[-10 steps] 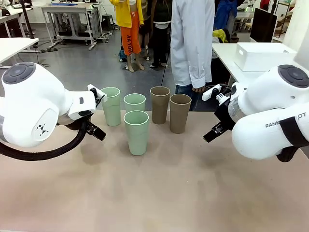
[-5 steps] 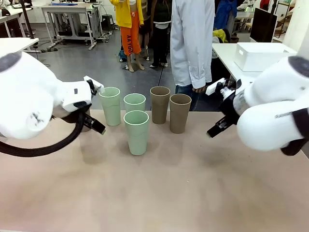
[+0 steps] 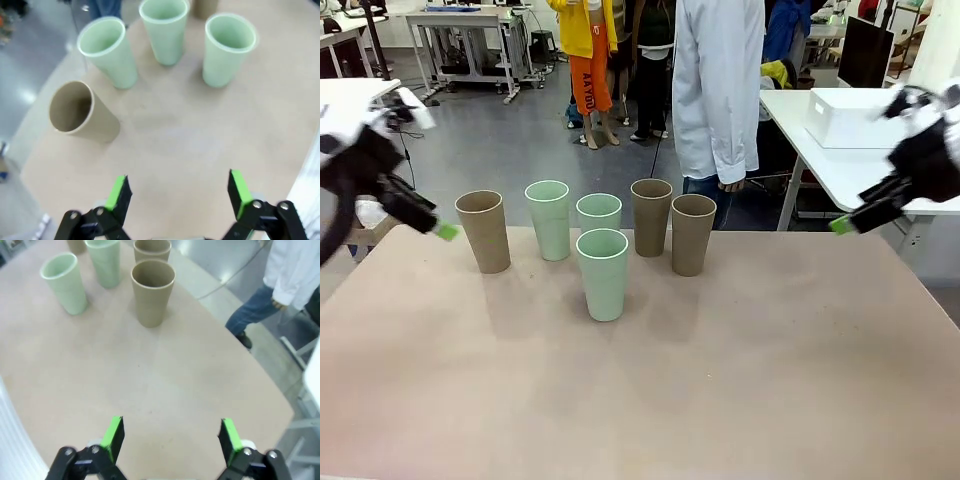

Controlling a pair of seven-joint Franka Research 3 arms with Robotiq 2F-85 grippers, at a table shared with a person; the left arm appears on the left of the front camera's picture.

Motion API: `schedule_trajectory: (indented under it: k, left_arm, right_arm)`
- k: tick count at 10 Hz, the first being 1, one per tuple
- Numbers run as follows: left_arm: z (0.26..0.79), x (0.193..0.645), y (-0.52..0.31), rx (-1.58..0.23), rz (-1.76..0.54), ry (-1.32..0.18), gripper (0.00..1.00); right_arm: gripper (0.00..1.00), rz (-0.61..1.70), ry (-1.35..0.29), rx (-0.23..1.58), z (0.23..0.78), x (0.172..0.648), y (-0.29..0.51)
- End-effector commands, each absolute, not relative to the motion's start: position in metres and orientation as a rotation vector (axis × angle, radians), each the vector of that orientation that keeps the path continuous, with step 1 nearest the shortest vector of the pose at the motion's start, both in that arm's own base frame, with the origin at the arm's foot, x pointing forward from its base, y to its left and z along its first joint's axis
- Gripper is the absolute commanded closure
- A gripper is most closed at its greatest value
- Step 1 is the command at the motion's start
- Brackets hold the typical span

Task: Stack the cups and store them in the basket.
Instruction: Pick up two Reusable plastic cups , one in each hand.

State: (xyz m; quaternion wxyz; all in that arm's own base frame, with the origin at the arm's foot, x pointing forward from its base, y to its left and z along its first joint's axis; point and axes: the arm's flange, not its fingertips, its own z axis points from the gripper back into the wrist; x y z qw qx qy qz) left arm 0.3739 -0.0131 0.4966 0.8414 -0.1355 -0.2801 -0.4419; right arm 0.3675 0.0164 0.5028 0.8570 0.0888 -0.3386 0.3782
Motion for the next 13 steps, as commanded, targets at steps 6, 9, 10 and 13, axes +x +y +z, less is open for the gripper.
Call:
schedule_trajectory:
  k: [6, 9, 10, 13]
  left_arm:
    - [0.48, 0.352, 0.113, -0.606, -1.132, -0.794, 0.0]
    - [0.477, 0.353, 0.119, -0.656, -1.112, -0.835, 0.0]
    - [0.478, 0.353, 0.118, -0.655, -1.097, -0.841, 0.0]
    - [0.476, 0.351, 0.118, -0.657, -1.082, -0.832, 0.0]
  right_arm:
    - [0.0, 0.9, -0.882, 0.518, 0.502, 0.345, -0.086]
    - [0.0, 0.891, -0.892, 0.562, 0.497, 0.348, -0.096]
    - [0.0, 0.901, -0.889, 0.566, 0.496, 0.35, -0.095]
    - [0.0, 0.884, -0.884, 0.569, 0.495, 0.345, -0.092]
